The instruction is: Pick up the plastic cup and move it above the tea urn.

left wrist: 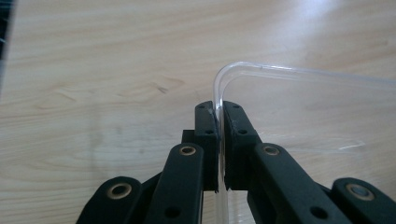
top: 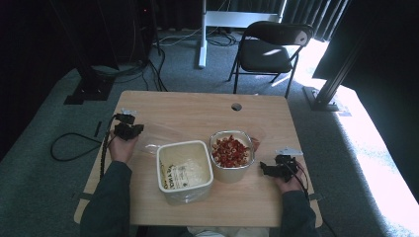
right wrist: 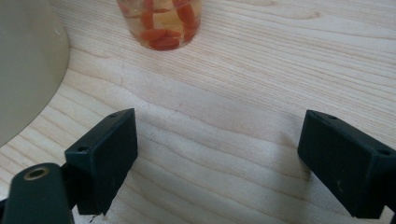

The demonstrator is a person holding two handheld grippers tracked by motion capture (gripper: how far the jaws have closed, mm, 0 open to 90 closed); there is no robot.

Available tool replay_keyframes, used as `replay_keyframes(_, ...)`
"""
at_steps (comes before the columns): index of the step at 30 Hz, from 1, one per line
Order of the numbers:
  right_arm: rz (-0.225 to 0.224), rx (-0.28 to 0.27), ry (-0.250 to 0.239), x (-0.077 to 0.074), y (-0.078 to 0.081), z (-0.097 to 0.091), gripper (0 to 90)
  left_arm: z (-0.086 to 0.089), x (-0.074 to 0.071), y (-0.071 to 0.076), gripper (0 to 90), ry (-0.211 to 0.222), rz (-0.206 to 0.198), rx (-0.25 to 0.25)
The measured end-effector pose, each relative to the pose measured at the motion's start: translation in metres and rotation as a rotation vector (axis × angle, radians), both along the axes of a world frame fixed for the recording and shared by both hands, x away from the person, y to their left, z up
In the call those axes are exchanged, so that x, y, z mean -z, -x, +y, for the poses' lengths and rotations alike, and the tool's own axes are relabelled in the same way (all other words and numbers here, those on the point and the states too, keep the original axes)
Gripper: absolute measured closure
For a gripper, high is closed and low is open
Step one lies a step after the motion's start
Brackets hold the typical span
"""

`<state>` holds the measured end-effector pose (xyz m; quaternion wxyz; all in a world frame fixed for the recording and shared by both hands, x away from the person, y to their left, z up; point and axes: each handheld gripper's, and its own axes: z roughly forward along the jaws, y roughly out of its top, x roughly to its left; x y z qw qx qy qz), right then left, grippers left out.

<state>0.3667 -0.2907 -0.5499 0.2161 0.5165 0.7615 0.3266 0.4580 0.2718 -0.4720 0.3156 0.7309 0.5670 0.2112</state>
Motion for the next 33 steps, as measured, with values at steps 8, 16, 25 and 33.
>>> replay_keyframes(8,0.0,0.0,0.0,0.0,0.0,0.0,11.6,0.015,-0.029,0.014,88.3,0.021,-0.071,-0.039)
replay_keyframes(16,0.0,0.0,0.0,0.0,0.0,0.0,11.6,0.012,-0.069,0.027,88.4,0.032,-0.151,-0.008)
replay_keyframes(25,0.0,0.0,0.0,0.0,0.0,0.0,11.6,0.001,-0.119,0.048,88.2,-0.028,-0.236,0.027)
replay_keyframes(33,-0.001,0.0,0.0,0.0,0.0,0.0,11.6,0.006,-0.144,0.06,88.3,-0.052,-0.278,0.014)
